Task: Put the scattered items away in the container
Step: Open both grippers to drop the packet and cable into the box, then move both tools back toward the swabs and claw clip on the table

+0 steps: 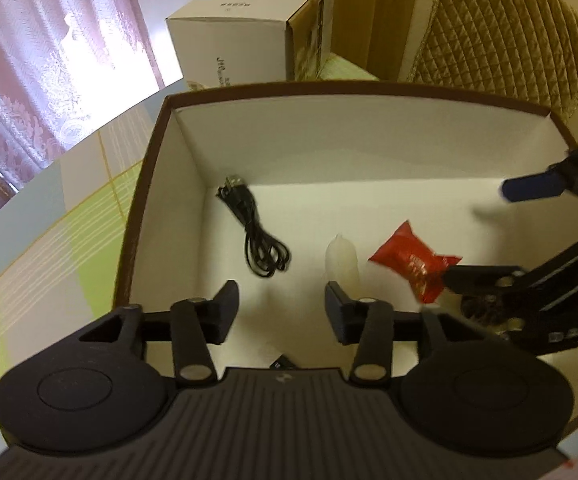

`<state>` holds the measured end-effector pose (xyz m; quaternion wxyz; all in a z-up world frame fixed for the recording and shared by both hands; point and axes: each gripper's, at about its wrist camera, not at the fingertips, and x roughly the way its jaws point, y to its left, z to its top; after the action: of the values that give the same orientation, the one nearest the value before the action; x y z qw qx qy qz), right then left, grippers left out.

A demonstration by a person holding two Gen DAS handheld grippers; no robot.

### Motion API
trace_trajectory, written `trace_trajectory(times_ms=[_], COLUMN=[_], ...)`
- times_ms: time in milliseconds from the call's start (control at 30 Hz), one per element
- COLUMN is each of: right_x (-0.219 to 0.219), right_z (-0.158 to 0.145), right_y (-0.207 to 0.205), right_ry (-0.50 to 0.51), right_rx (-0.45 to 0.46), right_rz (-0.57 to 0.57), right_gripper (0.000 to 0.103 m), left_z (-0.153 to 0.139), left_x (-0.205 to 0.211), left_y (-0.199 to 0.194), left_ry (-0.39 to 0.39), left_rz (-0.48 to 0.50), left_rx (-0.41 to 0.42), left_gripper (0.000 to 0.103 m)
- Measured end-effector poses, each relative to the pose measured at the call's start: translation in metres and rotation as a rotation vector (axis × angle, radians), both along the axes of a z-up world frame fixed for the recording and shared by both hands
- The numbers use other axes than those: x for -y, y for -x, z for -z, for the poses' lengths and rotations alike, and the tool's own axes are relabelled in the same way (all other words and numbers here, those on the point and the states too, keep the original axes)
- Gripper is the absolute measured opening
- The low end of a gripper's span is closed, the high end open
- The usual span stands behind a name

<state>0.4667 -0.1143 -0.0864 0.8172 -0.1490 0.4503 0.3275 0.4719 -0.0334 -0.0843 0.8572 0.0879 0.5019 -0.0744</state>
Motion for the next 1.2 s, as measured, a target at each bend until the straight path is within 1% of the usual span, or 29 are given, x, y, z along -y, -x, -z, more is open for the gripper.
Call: trace_trajectory(times_ms=[33,67,100,167,267,333,367,400,500,600,767,1000,1200], right_x=[0.002,0.003,0.005,0.008,0.013,0.016,0.017,0.019,0.024,0.029,0.037,0.043,0.049], right_z=[-0.002,-0.004,-0.005,-0.008,-0.013,-0.015,-0.017,-0.020,-0.026,-0.033,-0.043,-0.055,-0.067], right_y=[0.003,0.005,0.009,0.016,0.025,0.031,0.035,0.038,0.047,0.057,0.072,0.095,0.116], right_ry=[0.001,0.004,0.007,0.006,0.002,-0.005,-0.010,-0.015,-0.031,-0.038,-0.057,-0.069,-0.086], right_rx=[0.001,0.002,0.004,0.006,0.000,-0.003,-0.003,-0.002,0.004,0.017,0.030,0.058,0.084], right_rz=[-0.005,-0.009,-0.013,-0.016,-0.005,0.007,0.012,0.017,0.031,0.049,0.074,0.084,0.085], right_gripper=[0.095,0.097,0.097,0.098,0.099,0.101,0.101,0.101,0.101,0.101,0.101,0.101,0.101], left_z=[0.000,-0.001,-0.002,-0.005,-0.011,-0.015,-0.018,-0.020,-0.029,-0.038,-0.050,-0.067,-0.083], left_x=[-0.001,-0.001,-0.001,0.000,0.002,0.004,0.005,0.006,0.009,0.010,0.011,0.015,0.014], left_y=[0.002,0.004,0.005,0.008,0.012,0.015,0.018,0.021,0.029,0.039,0.056,0.085,0.112], left_ry=[-0.004,-0.007,-0.010,-0.016,-0.016,-0.022,-0.028,-0.033,-0.034,-0.032,-0.023,-0.011,0.014], left_rz=[0.000,0.003,0.003,-0.001,0.002,0.004,0.004,0.006,0.017,0.015,0.016,0.025,0.022], left_rx=[0.000,0.001,0.001,0.008,0.021,0.030,0.040,0.052,0.072,0.092,0.122,0.159,0.196], left_gripper=[0.047,0.050,0.058,0.070,0.071,0.078,0.084,0.086,0.089,0.093,0.095,0.096,0.096])
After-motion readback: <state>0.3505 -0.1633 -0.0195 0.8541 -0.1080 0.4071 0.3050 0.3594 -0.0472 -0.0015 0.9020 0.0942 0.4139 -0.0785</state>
